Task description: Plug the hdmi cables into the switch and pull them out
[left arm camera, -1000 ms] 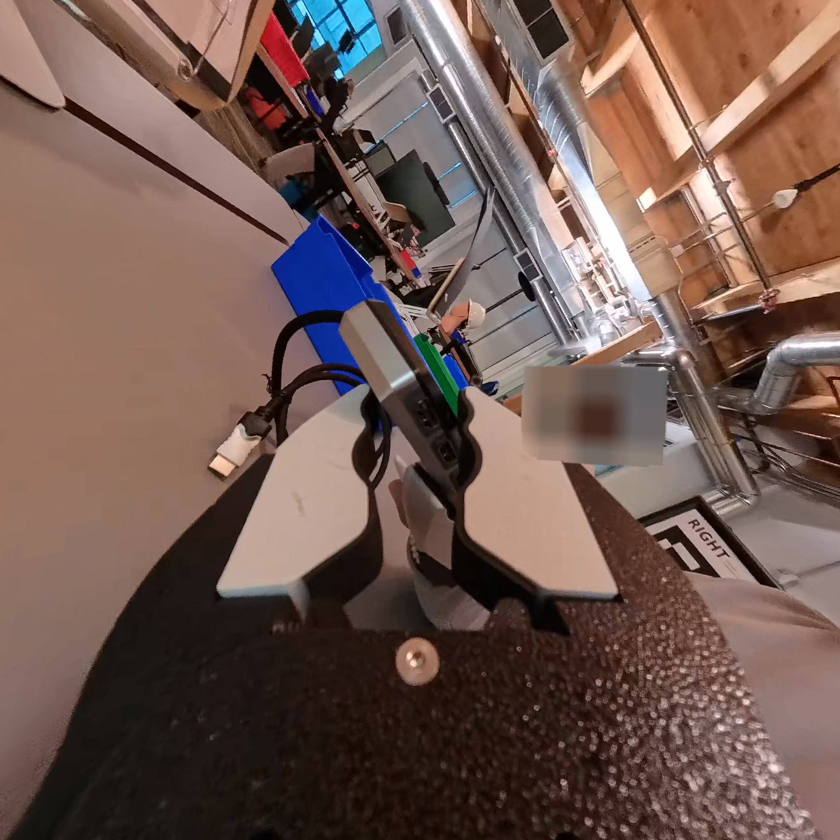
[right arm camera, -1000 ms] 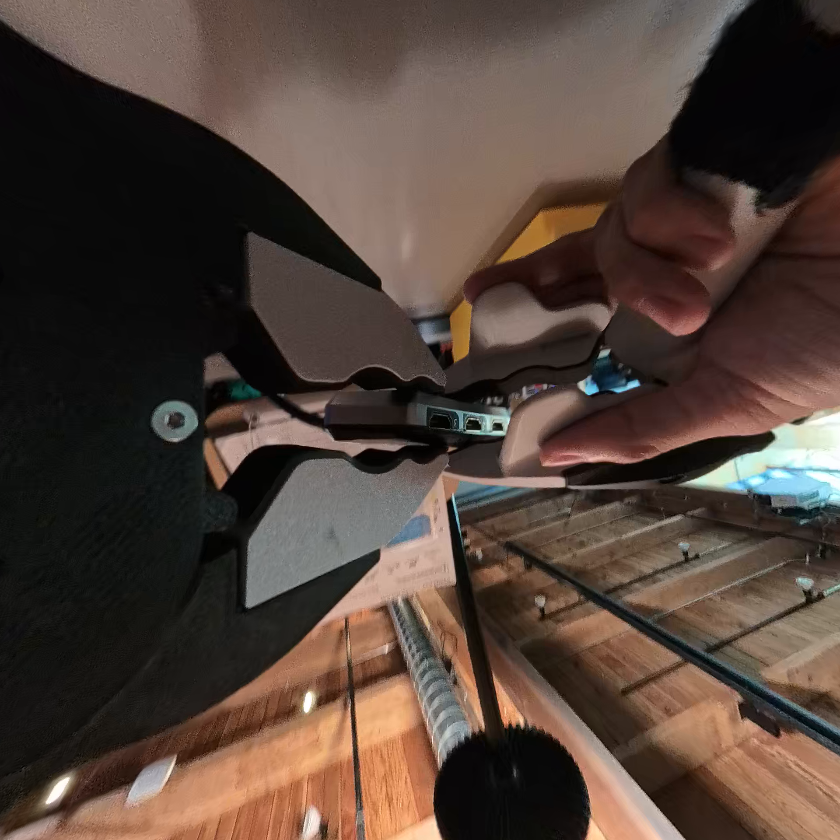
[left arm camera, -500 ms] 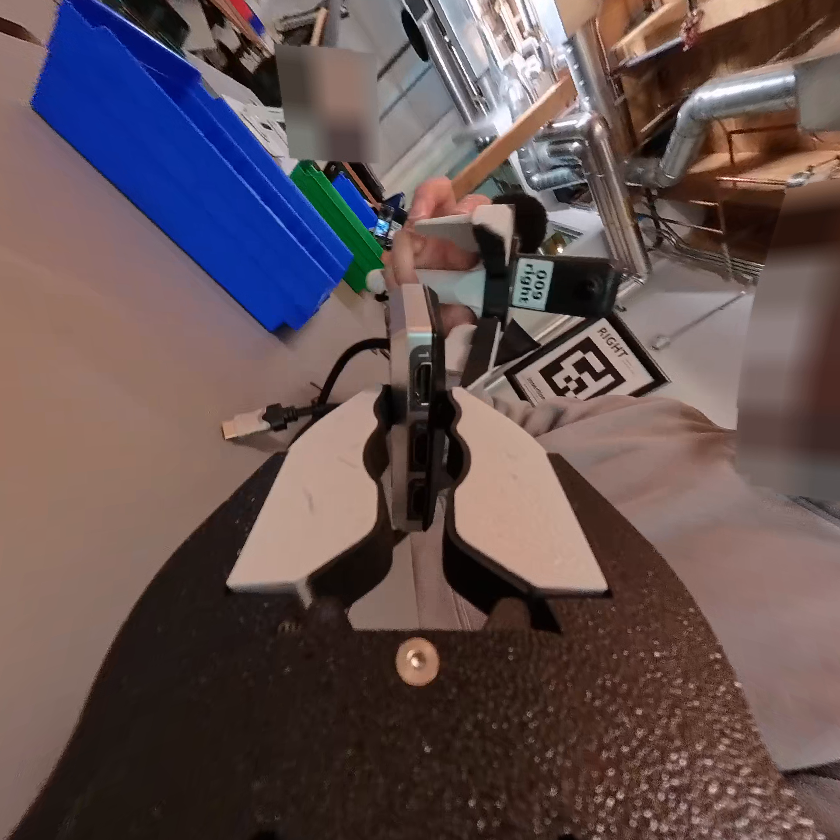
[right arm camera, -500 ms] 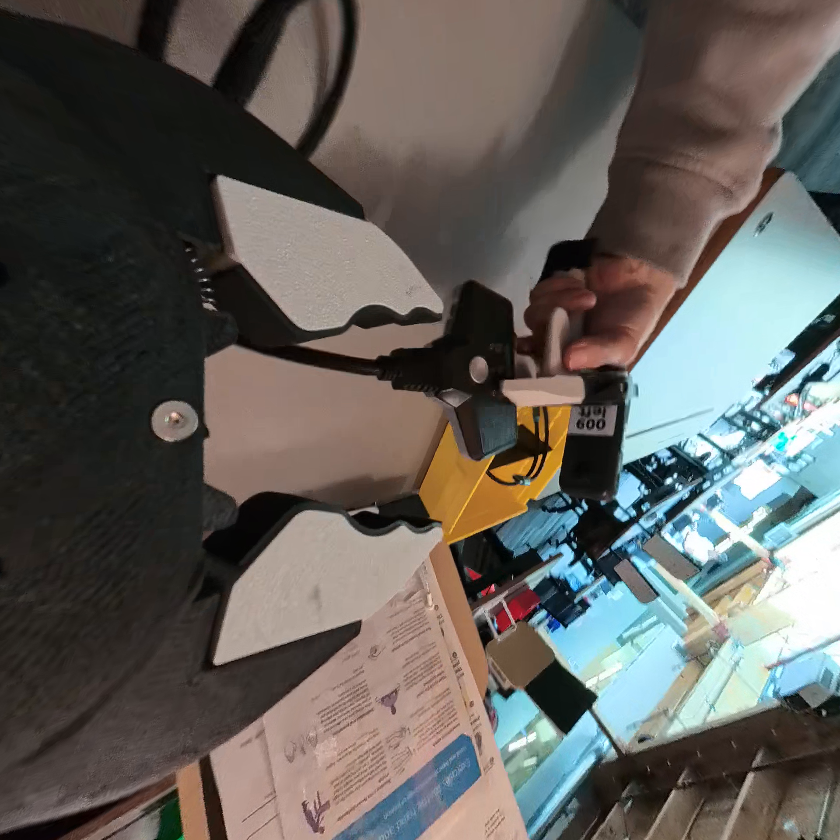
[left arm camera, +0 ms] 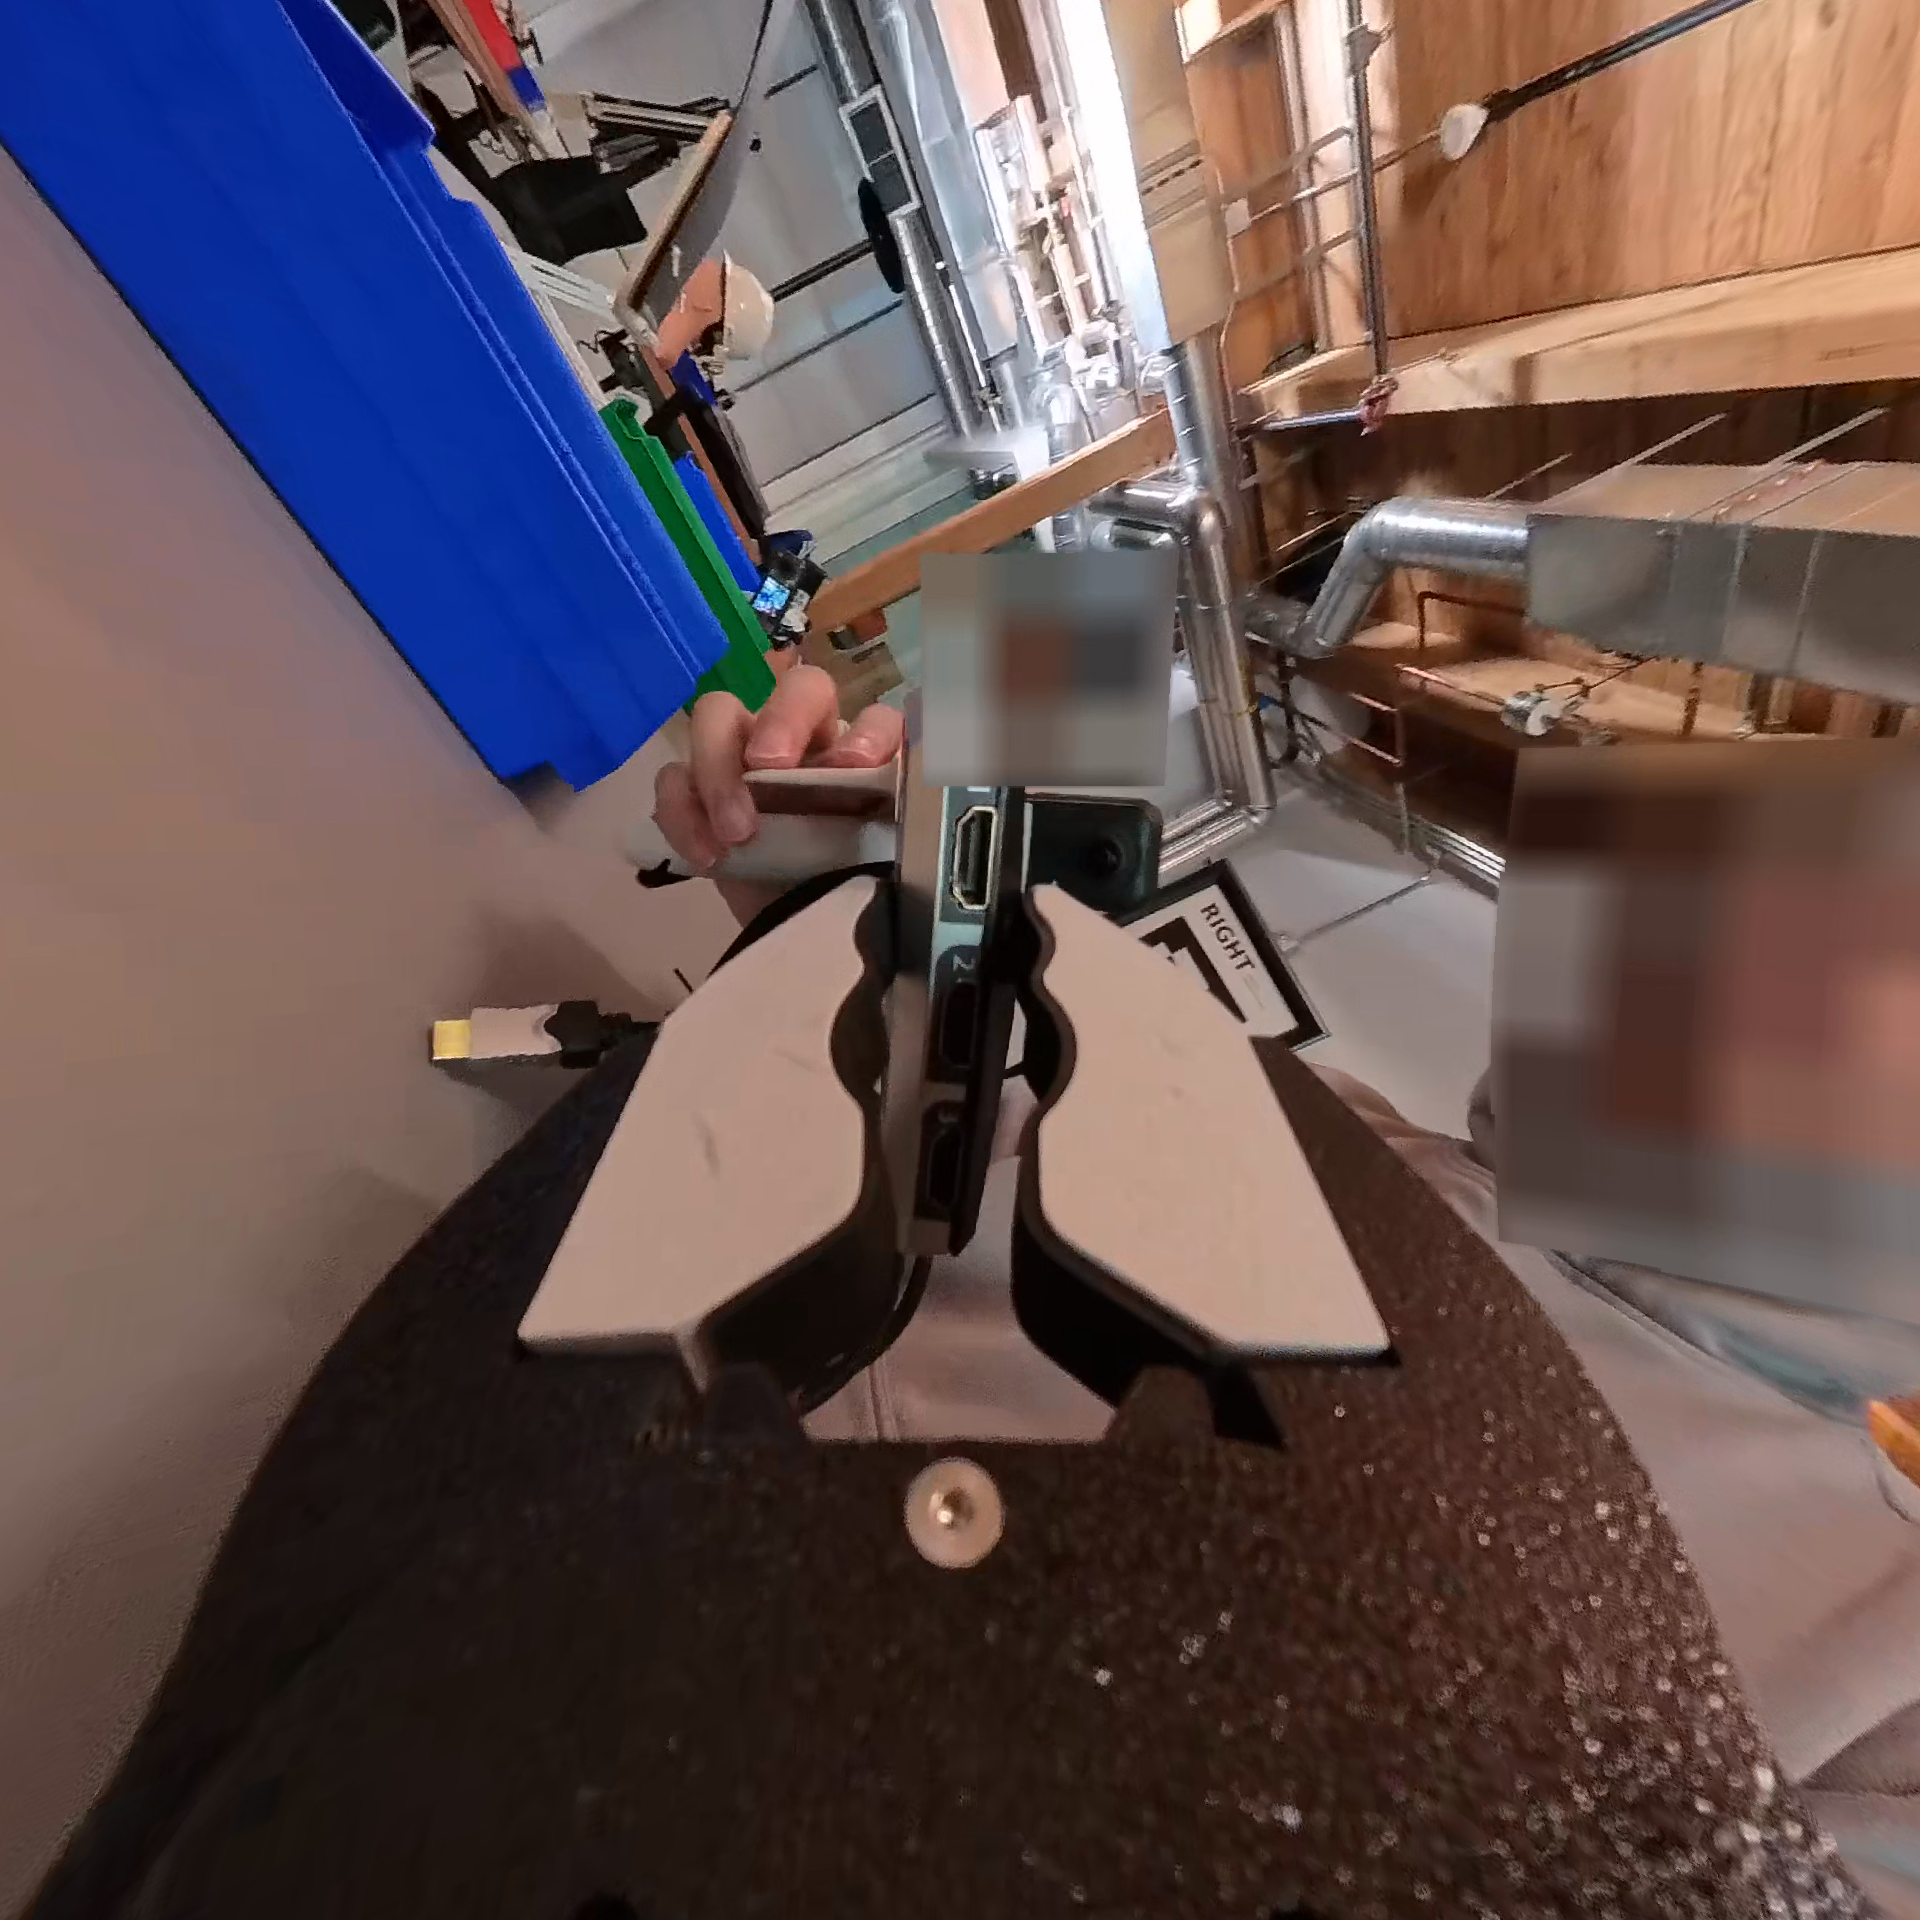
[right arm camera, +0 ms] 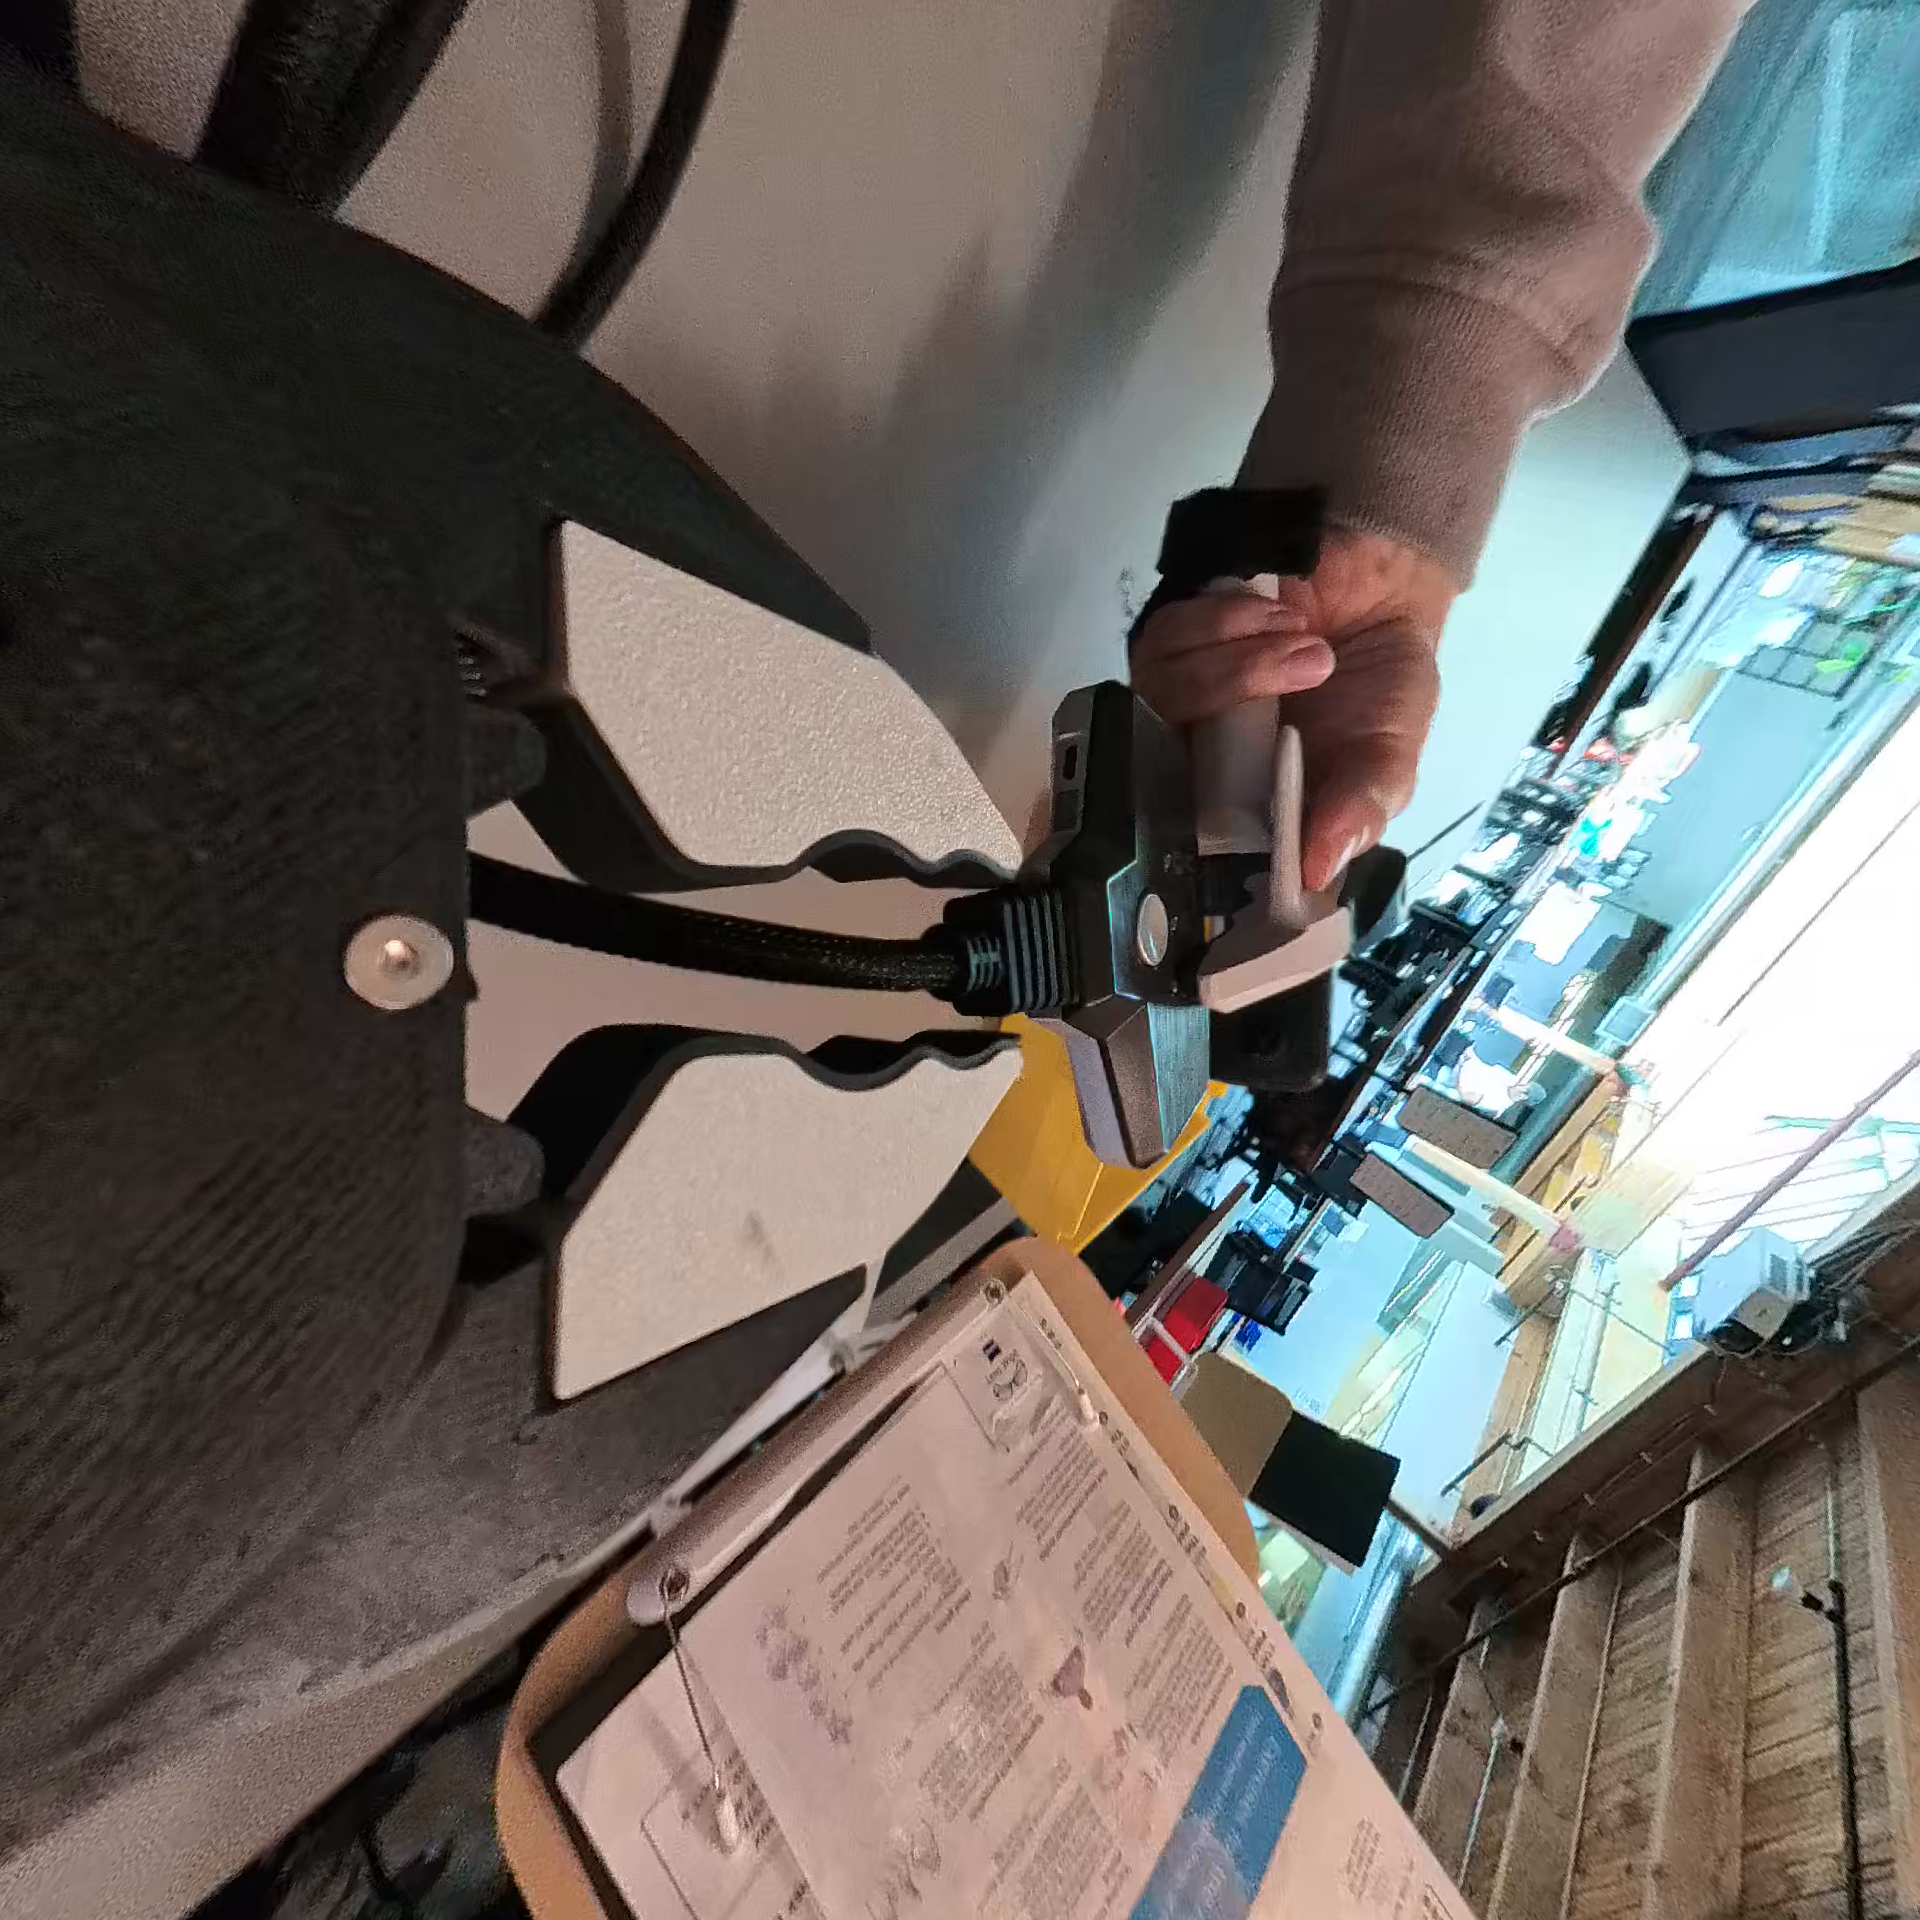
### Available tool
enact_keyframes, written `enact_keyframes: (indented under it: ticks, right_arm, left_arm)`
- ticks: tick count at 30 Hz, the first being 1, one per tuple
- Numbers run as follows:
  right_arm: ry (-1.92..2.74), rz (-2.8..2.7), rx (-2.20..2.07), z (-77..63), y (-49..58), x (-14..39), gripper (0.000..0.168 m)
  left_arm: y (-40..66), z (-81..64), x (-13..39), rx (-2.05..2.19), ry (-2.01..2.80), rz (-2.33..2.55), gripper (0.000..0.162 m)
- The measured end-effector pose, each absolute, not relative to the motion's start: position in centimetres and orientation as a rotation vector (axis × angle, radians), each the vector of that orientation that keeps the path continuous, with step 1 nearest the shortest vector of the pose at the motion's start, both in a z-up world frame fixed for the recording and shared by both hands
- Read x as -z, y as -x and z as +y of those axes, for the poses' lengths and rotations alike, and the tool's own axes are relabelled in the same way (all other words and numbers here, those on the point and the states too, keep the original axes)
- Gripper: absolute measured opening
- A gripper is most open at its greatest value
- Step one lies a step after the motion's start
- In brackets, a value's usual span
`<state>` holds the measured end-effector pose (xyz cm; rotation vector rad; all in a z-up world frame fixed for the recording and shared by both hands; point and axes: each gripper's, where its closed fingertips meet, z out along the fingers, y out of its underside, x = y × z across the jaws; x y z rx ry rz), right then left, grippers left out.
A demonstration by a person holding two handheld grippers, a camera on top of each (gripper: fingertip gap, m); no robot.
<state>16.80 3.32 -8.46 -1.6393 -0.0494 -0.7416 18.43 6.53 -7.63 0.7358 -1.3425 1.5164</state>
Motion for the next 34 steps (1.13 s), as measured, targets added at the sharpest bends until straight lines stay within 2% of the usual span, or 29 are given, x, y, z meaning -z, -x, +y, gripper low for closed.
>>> enact_keyframes:
  ticks: [12, 17, 22, 26, 28, 30, 32, 34]
  right_arm:
    - [1.537, 0.115, 0.650, 2.3, -17.1, 10.2, 0.022]
    - [1.547, 0.244, 0.551, 1.7, -17.9, 11.2, 0.022]
    - [1.443, 0.380, 0.491, -0.7, -19.2, 10.9, 0.022]
    - [1.384, 0.423, 0.455, -1.7, -20.0, 11.1, 0.022]
    - [1.372, 0.430, 0.448, -1.7, -20.2, 11.3, 0.022]
    - [1.390, 0.427, 0.449, -1.7, -20.3, 11.8, 0.022]
    - [1.395, 0.416, 0.447, -1.6, -20.2, 11.8, 0.022]
    - [1.399, 0.409, 0.448, -1.5, -20.2, 11.9, 0.022]
  left_arm:
    - [-19.9, 4.5, 9.2, -1.499, -0.921, -1.286, 0.020]
    - [-21.5, 4.5, 10.9, -1.678, -1.023, -1.646, 0.024]
    - [-22.6, 7.0, 8.0, -1.947, -1.002, -2.121, 0.040]
    - [-27.9, 15.2, 5.7, -2.034, -1.376, -2.464, 0.037]
    - [-31.2, 21.0, 5.9, -1.892, -1.608, -2.671, 0.038]
    - [-34.4, 26.6, 6.6, -1.646, -1.680, -3.057, 0.045]
    - [-37.2, 31.4, 7.8, -1.243, -1.599, -3.487, 0.060]
    - [-39.2, 34.4, 9.2, -0.848, -1.375, -3.791, 0.064]
